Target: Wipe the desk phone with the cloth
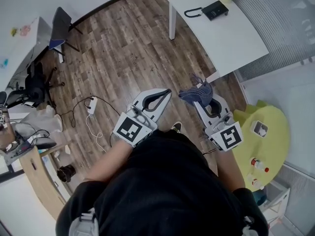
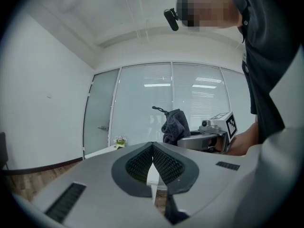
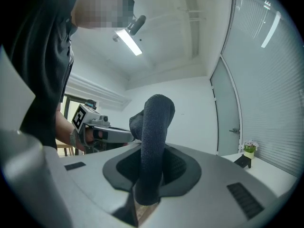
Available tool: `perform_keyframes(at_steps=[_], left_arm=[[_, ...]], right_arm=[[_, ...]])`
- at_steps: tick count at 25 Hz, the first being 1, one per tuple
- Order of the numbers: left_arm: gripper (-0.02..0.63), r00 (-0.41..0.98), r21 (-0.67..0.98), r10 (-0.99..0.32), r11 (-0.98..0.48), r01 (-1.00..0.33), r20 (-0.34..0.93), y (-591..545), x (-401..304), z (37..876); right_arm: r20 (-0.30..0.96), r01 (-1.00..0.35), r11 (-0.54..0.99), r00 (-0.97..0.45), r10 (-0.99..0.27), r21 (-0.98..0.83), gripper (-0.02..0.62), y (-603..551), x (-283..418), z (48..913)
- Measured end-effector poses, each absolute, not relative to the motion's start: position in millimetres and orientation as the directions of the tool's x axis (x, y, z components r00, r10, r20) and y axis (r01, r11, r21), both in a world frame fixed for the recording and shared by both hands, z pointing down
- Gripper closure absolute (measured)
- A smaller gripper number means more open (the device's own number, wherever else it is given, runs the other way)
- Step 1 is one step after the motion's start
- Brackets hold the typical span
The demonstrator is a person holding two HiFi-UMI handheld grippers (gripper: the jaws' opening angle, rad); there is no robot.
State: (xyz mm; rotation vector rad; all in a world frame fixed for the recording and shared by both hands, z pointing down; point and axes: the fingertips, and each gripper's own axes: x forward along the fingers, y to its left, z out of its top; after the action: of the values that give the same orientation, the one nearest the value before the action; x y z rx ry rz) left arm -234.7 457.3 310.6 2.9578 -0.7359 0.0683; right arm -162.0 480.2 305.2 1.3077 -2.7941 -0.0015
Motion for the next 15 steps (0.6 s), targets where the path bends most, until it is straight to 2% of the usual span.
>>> perform_keyframes(at_steps=[15], left_arm=[[0.595,0.828,0.069,-0.556,-0.825,-0.561,0.072,445,-235,313]], right_arm=[[0.042,-0.692,0.722,-0.721,-0.692,0.010,0.503,465,-156,309]])
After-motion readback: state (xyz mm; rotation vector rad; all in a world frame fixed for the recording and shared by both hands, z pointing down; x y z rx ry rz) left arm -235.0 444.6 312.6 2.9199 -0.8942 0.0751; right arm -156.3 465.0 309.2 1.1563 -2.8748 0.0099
